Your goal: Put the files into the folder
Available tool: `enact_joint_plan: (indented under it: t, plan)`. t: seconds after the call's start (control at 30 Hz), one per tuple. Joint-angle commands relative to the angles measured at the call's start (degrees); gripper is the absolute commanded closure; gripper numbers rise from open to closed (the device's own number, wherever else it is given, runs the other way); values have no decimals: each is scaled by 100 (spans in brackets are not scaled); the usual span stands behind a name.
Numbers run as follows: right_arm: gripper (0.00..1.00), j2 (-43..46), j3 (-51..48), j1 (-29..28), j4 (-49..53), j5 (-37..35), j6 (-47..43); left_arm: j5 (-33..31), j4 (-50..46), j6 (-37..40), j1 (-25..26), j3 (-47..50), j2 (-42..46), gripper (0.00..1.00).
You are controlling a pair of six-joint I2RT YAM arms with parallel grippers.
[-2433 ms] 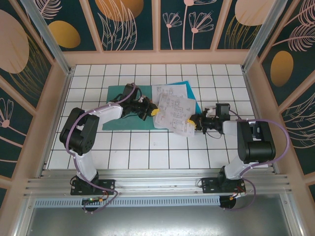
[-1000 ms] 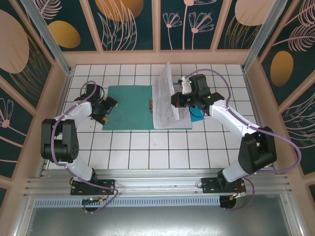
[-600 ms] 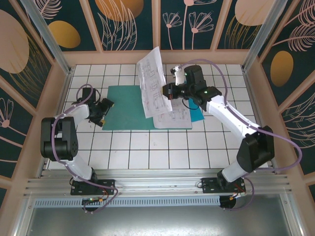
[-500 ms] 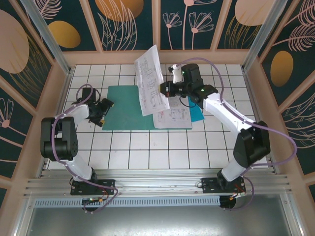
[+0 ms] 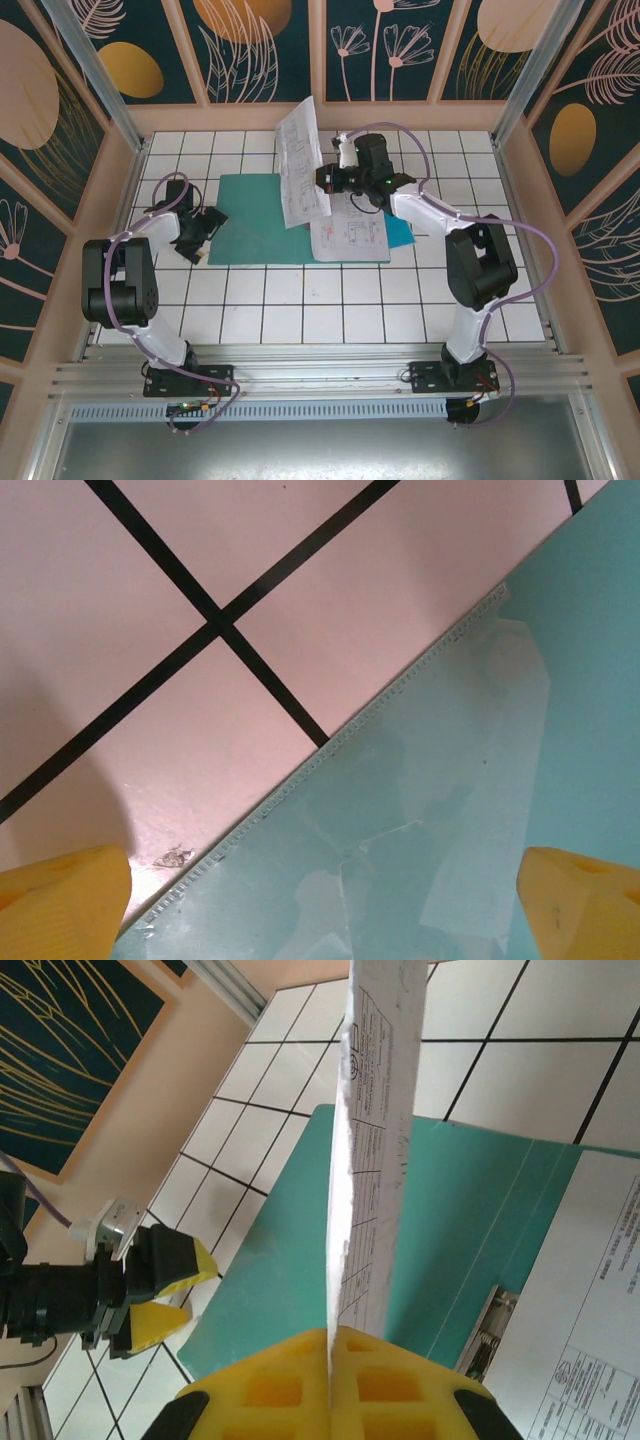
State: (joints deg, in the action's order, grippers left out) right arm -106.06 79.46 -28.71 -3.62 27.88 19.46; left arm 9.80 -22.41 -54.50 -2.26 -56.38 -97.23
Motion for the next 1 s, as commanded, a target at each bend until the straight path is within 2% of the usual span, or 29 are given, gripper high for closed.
enact_joint_plan:
  t: [0.0, 0.57, 0.97]
  plan:
    - [100, -16, -179, 91, -708, 216, 9, 24, 6, 146, -46, 298, -11, 1]
    - [100, -223, -1066, 21, -1812, 935, 649, 590, 413, -160, -46, 456, -15, 1]
    - [100, -451, -1273, -4, -2363, 1429, 900, 690, 312, -127, -44, 412, 42, 1]
